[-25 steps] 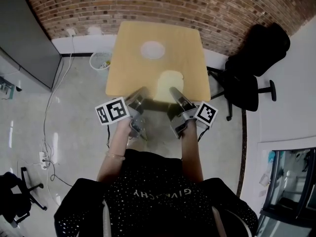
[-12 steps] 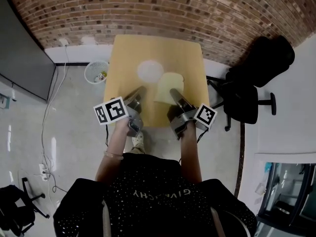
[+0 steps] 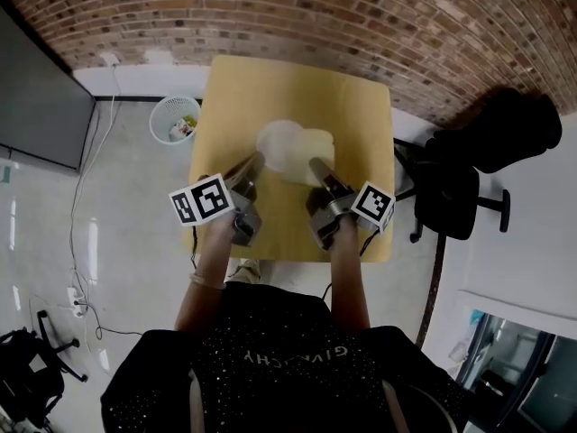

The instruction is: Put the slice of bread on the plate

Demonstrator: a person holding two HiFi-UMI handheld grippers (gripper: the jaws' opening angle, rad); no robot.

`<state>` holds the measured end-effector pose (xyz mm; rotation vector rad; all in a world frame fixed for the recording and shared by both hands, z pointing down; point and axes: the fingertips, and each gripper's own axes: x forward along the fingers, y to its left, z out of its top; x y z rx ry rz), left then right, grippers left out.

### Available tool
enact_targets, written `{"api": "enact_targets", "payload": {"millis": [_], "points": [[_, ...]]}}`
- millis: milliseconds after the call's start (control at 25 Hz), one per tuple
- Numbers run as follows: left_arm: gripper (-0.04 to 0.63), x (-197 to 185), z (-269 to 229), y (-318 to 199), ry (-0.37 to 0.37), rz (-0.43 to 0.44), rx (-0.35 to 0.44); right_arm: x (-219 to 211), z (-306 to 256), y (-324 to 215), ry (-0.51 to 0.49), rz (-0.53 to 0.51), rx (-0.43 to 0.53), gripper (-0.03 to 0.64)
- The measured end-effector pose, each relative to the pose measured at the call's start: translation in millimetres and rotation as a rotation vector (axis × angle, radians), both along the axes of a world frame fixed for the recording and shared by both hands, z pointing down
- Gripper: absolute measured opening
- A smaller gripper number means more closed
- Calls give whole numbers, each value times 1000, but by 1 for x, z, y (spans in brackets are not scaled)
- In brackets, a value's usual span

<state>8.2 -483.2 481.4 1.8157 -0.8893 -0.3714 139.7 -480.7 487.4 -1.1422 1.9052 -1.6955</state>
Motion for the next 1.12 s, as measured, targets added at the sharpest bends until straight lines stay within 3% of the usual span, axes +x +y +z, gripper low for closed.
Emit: {"api": "enact_targets", "payload": {"millis": [160,440,560,720,920,1120], "points": [[11,-9,27,-30,19,-34,-37,-6,28,-34,92,-42,-30,95],[11,-16,53,-62,29,-57,-66,-27,64,-75,140,-99,-73,95],[11,-17,59,-63,27,-66,-82,-42,71,-79,143,-148,-86,95],[11,-18,60,-61,26,-83,-90,-52,83,-80,235,-204,-105,95],[11,-19,61,-58,28,-72,-95,-62,90,-82,208,-212,-125,95],[11,-18,62,-54,25,-65,-99,-60,102,-77,306,-225,-143,95]]}}
